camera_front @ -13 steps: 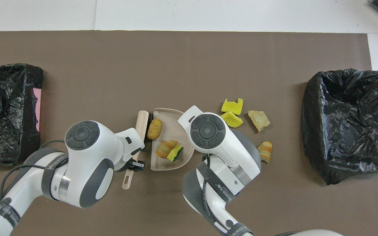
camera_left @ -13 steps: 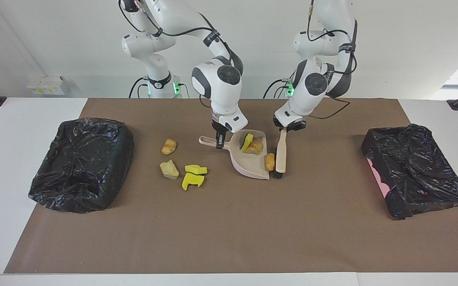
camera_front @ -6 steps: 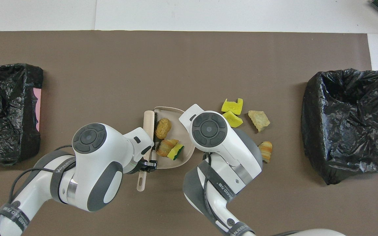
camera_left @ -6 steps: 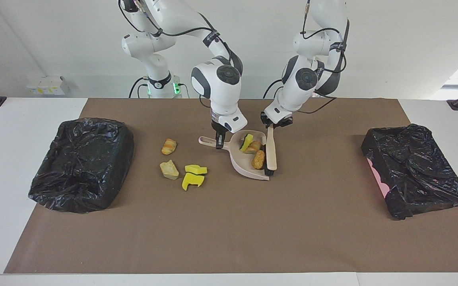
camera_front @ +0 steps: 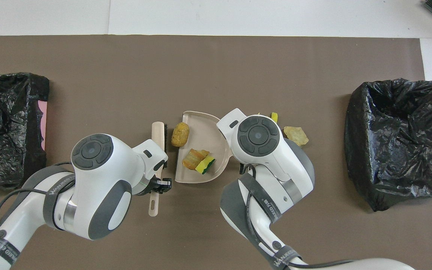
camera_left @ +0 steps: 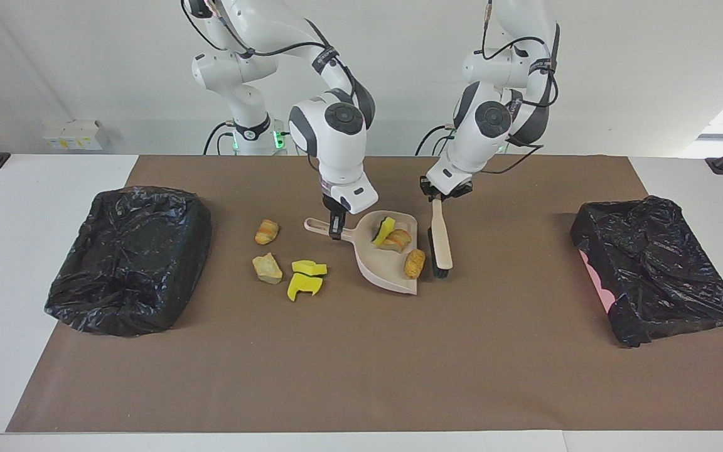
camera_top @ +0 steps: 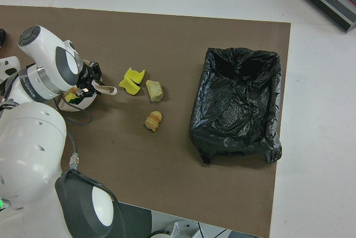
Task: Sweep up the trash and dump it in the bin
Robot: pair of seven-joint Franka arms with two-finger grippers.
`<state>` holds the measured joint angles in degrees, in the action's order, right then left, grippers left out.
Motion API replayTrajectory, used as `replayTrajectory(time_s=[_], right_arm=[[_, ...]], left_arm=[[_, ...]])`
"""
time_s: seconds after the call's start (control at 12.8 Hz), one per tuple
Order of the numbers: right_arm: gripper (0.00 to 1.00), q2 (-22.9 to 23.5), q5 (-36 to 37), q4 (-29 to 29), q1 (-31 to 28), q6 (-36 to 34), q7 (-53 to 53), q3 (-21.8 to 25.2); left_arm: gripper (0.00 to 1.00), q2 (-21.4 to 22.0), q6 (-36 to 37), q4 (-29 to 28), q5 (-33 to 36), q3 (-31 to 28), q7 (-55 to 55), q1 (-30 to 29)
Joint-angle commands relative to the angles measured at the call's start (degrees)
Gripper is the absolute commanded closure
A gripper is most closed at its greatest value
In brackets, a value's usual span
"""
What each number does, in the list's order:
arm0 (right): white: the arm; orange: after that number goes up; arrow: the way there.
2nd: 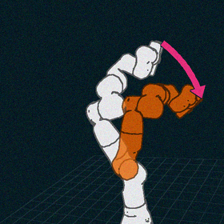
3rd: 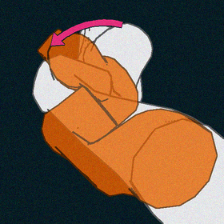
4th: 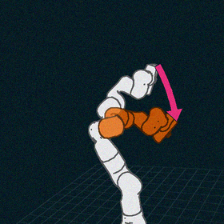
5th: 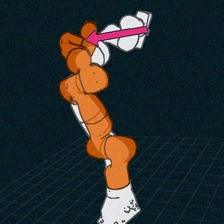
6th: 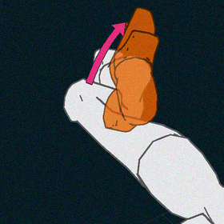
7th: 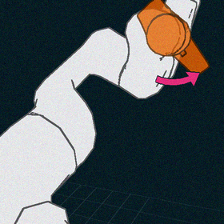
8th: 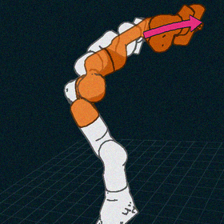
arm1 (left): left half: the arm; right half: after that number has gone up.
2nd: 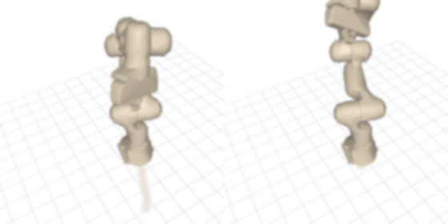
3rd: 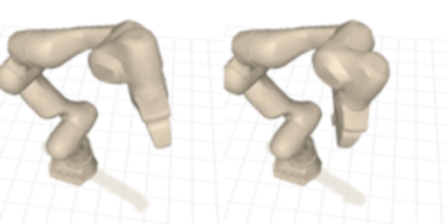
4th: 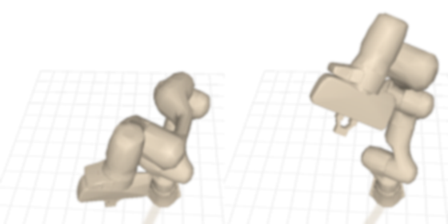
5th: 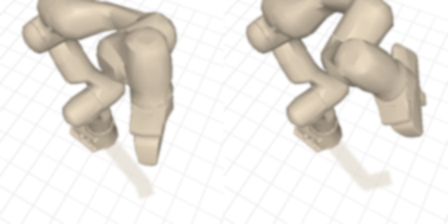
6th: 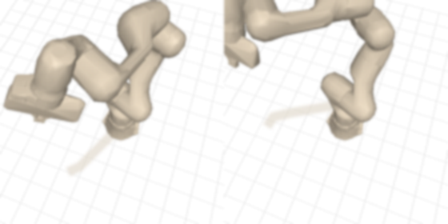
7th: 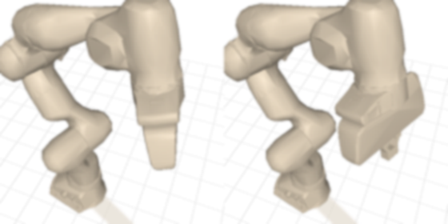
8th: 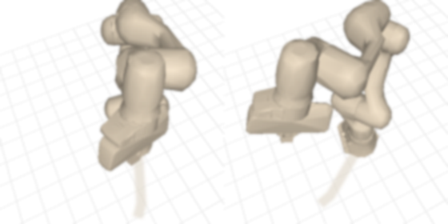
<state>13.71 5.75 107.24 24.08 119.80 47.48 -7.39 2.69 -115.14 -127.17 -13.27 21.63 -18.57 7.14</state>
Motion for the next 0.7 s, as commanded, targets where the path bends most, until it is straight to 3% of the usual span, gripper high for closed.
replayTrajectory(time_s=[0.0, 0.63], right_arm=[[1.0, -1.32, -2.32, 0.34, -1.75, 0.78, 2.17, -0.43], [1.0, -2.02, -4.79, 0.78, -2.28, -0.7, 8.58, -0.34]], left_arm=[[1.0, 1.0, 0.8, 0.0, 1.31, 0.25, -2.26, -0.02], [1.0, -0.22, -3.86, -1.32, 1.31, 0.16, 2.91, -2.39]])
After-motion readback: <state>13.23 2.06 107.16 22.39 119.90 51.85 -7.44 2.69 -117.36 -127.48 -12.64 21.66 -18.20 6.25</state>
